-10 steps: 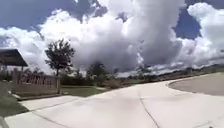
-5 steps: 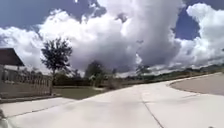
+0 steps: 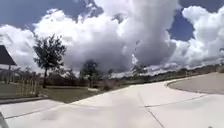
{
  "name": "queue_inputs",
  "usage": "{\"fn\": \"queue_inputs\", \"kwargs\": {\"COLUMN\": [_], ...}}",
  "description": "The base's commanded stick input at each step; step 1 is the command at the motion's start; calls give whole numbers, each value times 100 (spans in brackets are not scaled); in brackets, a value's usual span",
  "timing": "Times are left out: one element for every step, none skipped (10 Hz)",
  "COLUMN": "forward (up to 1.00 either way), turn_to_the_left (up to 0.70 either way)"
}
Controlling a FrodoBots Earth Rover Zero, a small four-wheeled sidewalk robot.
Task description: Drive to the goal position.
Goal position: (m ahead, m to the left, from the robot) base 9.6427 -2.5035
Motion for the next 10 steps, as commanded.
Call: {"fn": "queue_inputs", "kwargs": {"forward": [85,85,85,85,85,85,85,85,85,85], "turn_to_the_left": [-33,0,0,0,-9,-32,0,0,0,-5]}}
